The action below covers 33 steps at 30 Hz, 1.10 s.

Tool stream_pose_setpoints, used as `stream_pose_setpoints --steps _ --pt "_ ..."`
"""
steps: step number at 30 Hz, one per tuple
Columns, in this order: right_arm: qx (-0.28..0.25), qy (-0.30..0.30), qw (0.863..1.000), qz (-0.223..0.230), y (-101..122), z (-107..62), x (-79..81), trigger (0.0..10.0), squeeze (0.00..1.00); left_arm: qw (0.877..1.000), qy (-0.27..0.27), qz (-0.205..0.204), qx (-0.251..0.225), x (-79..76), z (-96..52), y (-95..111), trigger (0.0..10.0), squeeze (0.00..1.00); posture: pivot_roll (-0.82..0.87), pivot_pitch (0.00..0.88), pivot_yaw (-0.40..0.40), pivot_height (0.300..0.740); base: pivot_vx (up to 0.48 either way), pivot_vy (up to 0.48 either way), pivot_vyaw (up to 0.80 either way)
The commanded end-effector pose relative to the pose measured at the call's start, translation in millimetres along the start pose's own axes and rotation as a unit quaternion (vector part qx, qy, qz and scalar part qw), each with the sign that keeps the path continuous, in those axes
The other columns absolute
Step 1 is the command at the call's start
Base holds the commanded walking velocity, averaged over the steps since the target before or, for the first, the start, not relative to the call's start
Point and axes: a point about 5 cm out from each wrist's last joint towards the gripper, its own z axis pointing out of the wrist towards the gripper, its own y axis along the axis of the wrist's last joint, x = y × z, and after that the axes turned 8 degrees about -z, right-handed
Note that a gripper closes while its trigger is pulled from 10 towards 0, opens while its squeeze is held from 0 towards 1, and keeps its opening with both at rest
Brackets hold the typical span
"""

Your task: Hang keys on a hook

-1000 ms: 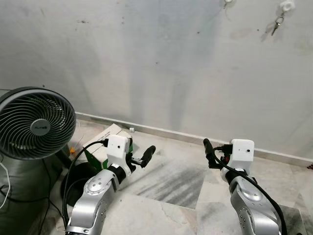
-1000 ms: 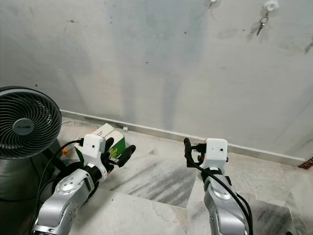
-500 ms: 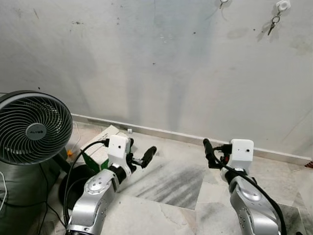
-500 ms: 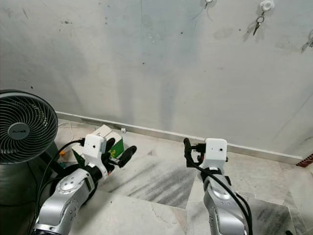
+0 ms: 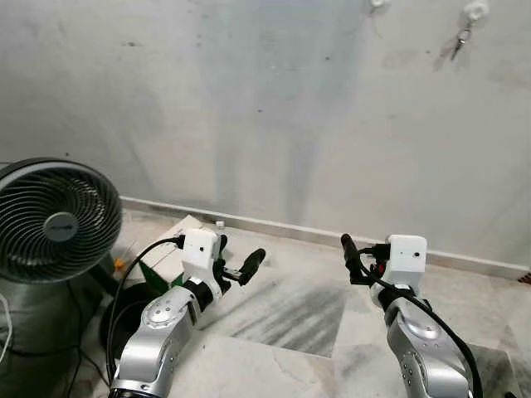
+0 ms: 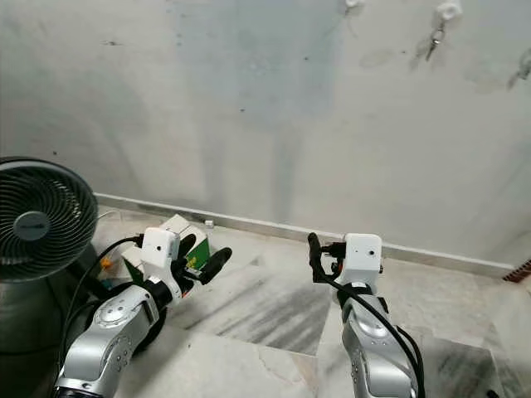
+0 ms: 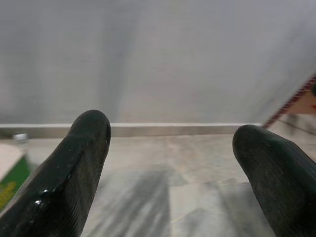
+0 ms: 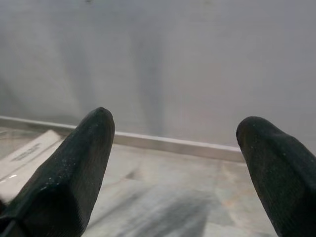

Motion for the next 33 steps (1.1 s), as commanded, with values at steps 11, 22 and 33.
stream_pose_setpoints --steps 11,22,33 --pt "0.003 -0.001 1.000 0.006 -1.8 -1.0 -1.5 10.0 0.00 1.000 -0.002 -0.005 0.009 1.5 -0.7 -2.7 10.0 0.00 -0.07 0.068 0.023 0.740 0.000 -0.337 -0.36" --pt "0.001 -0.001 1.000 0.008 -1.6 -1.2 -1.2 10.0 0.00 1.000 -0.003 -0.008 0.011 1.8 -0.5 -3.1 10.0 0.00 -0.07 0.067 0.026 0.740 0.000 -0.279 0.00" --pt "0.001 0.000 1.000 0.008 -2.1 -1.8 -0.9 10.0 0.00 1.000 0.001 -0.017 0.012 3.6 -1.0 -3.8 10.0 0.00 -0.07 0.060 0.026 0.740 0.000 0.000 0.00"
